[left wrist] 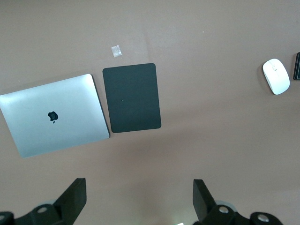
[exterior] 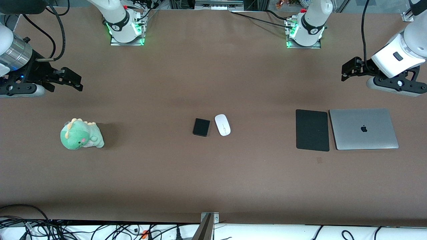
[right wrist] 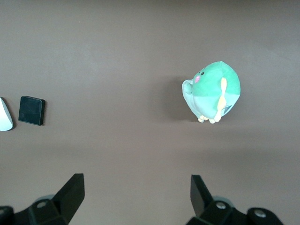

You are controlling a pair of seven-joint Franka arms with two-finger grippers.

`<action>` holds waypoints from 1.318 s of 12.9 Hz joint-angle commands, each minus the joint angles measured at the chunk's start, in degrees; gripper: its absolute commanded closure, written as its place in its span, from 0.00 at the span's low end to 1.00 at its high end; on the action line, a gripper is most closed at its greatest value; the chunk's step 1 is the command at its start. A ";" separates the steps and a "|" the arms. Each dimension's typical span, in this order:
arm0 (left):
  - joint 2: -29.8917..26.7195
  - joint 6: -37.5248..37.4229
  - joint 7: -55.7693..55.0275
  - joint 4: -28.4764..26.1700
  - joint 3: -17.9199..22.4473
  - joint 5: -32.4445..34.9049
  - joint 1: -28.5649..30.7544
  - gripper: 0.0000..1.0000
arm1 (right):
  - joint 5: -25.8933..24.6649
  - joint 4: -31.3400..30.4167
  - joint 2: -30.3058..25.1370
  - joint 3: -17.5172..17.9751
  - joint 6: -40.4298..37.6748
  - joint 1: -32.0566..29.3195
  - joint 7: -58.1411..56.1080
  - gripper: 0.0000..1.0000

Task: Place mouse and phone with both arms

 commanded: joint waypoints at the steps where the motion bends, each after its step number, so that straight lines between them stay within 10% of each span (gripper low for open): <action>1: 0.84 -1.38 0.13 2.02 0.21 -0.99 -0.23 0.00 | 0.80 -0.60 -0.99 0.13 -0.56 -0.01 -0.50 0.00; 17: 12.16 -0.17 -2.93 2.03 0.03 -6.35 -0.93 0.00 | 0.27 0.27 -0.82 0.22 -0.47 0.25 -0.50 0.00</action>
